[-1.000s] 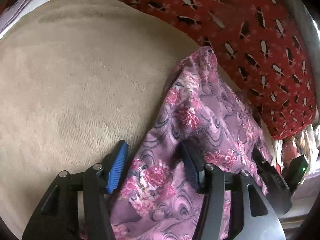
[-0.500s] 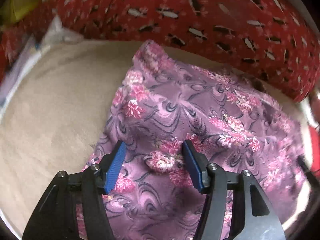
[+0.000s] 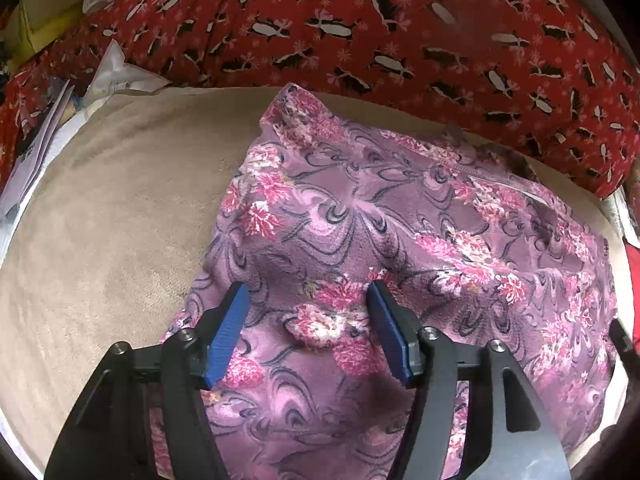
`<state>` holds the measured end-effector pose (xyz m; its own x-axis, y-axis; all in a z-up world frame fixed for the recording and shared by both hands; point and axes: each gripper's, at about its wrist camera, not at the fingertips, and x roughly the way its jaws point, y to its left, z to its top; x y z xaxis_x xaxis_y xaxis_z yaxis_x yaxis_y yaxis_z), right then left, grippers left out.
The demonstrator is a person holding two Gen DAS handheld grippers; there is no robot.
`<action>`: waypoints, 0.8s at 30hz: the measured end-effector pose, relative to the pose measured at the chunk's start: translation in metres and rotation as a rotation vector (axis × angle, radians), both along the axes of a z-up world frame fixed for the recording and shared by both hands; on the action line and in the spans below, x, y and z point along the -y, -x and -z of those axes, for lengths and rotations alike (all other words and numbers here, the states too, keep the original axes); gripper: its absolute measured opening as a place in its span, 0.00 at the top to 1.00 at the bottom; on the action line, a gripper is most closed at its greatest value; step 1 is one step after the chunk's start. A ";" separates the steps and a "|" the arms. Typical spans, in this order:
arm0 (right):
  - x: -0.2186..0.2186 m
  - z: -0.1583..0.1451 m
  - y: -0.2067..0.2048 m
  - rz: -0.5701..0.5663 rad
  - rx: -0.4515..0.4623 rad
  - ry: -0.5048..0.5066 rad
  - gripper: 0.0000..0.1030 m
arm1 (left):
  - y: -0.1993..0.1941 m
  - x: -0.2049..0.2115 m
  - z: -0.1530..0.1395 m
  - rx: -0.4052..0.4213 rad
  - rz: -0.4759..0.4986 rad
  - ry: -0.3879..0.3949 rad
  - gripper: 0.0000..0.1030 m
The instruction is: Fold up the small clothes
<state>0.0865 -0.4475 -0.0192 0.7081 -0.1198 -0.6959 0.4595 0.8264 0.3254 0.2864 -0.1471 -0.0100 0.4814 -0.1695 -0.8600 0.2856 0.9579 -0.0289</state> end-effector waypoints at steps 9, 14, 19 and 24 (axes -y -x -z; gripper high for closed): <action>0.039 0.002 0.014 0.097 0.030 -0.101 0.40 | -0.010 -0.040 -0.031 0.012 -0.070 0.173 0.39; 0.084 0.015 -0.012 0.184 0.006 -0.202 0.40 | -0.024 -0.050 -0.015 -0.070 -0.084 0.240 0.39; 0.095 0.020 -0.025 0.120 0.088 -0.291 0.96 | -0.025 -0.039 -0.004 -0.059 -0.084 0.186 0.34; 0.103 0.047 -0.018 0.171 -0.024 -0.270 0.96 | -0.026 -0.042 -0.001 -0.083 -0.100 0.212 0.30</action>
<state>0.1043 -0.5508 -0.0663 0.6770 -0.0443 -0.7347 0.5944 0.6215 0.5103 0.3127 -0.1055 -0.0092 0.4344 -0.3055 -0.8473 0.1775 0.9513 -0.2520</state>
